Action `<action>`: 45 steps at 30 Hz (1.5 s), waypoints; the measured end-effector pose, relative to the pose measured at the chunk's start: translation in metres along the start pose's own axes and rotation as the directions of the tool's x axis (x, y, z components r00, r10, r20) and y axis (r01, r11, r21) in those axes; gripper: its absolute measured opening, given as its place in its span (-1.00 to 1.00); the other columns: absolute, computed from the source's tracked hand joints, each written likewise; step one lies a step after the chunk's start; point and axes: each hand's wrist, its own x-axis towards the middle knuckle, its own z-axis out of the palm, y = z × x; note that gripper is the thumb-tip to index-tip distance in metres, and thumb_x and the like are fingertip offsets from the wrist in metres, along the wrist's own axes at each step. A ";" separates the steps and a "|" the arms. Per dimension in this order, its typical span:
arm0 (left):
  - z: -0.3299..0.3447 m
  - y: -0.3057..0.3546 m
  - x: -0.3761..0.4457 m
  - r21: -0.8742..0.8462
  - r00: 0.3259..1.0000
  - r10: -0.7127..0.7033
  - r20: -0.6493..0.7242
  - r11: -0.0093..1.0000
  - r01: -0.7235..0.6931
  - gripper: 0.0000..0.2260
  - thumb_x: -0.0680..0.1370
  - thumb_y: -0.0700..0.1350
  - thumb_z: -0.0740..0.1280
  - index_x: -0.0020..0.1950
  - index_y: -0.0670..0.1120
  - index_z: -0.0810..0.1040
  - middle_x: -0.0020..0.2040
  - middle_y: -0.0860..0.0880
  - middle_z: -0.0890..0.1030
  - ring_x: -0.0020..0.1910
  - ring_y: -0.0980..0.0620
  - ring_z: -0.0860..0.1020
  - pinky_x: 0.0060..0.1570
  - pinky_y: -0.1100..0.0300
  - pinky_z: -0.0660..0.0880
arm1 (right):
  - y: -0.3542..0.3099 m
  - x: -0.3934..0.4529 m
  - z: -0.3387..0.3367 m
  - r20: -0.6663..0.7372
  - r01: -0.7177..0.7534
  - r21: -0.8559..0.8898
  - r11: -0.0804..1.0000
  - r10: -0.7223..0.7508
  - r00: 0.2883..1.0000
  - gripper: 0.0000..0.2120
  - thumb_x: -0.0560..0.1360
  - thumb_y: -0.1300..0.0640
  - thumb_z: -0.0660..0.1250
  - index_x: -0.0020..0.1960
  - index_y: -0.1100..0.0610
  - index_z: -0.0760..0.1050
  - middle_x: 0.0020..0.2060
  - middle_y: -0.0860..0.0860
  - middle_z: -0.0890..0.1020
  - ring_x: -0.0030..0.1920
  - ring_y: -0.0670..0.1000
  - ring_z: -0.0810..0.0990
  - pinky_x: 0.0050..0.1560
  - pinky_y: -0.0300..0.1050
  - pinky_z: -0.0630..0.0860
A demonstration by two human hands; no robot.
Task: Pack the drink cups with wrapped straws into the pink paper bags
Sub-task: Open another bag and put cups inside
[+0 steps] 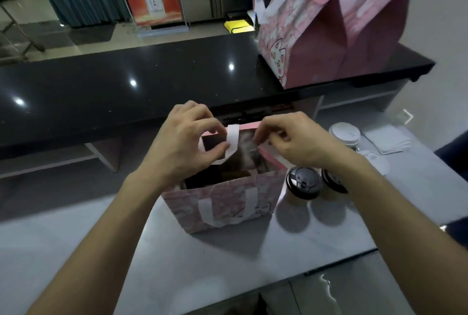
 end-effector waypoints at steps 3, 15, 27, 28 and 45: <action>0.015 0.024 0.026 0.004 0.991 0.098 0.096 0.995 -0.099 -0.76 0.58 0.11 0.49 0.13 0.00 0.76 0.10 0.03 0.64 0.14 -0.02 0.56 0.24 -0.03 0.49 | 0.042 -0.025 -0.007 -0.124 -0.126 -0.063 0.990 0.117 0.985 -0.66 0.54 0.31 0.30 0.12 -0.02 0.71 0.03 -0.12 0.75 -0.01 -0.19 0.68 0.01 -0.30 0.54; 0.034 0.045 0.051 0.026 0.974 0.143 0.177 0.988 -0.150 -0.75 0.60 0.11 0.50 0.21 0.04 0.73 0.18 0.05 0.66 0.21 -0.01 0.56 0.33 -0.05 0.46 | 0.106 -0.035 0.032 0.231 -0.190 -0.499 0.845 0.341 0.911 -0.29 0.34 -0.23 0.58 0.37 0.03 0.46 0.17 0.04 0.52 0.22 0.15 0.56 0.15 0.07 0.59; -0.021 -0.003 -0.009 0.126 0.910 -0.222 0.350 0.974 0.189 -0.86 0.56 0.08 0.53 0.10 0.13 0.74 -0.04 0.22 0.65 -0.10 0.20 0.62 -0.04 0.11 0.68 | -0.027 0.028 -0.062 -0.124 0.045 -0.121 0.992 -0.061 0.990 -0.18 0.24 -0.42 0.39 0.45 -0.14 0.51 0.19 -0.08 0.51 0.20 0.01 0.55 0.24 0.04 0.57; -0.020 -0.005 -0.013 0.161 0.877 -0.253 0.408 0.966 0.204 -0.87 0.56 0.06 0.53 0.10 0.13 0.75 -0.05 0.21 0.67 -0.08 0.18 0.64 -0.01 0.09 0.69 | -0.033 0.031 -0.057 -0.086 0.064 -0.107 0.992 -0.073 0.994 -0.19 0.23 -0.42 0.38 0.44 -0.15 0.52 0.19 -0.08 0.52 0.21 0.00 0.54 0.25 0.04 0.58; 0.011 -0.036 -0.021 0.188 0.842 -0.166 0.513 0.979 0.078 0.37 0.13 0.72 0.39 0.74 0.06 -0.01 0.69 0.06 0.19 0.71 0.03 -0.05 0.59 -0.18 -0.55 | -0.031 0.065 0.004 0.399 0.150 -0.280 0.948 -0.027 0.917 -0.17 0.23 -0.27 0.65 0.42 -0.27 0.38 0.14 -0.19 0.51 0.11 -0.07 0.55 0.08 -0.07 0.62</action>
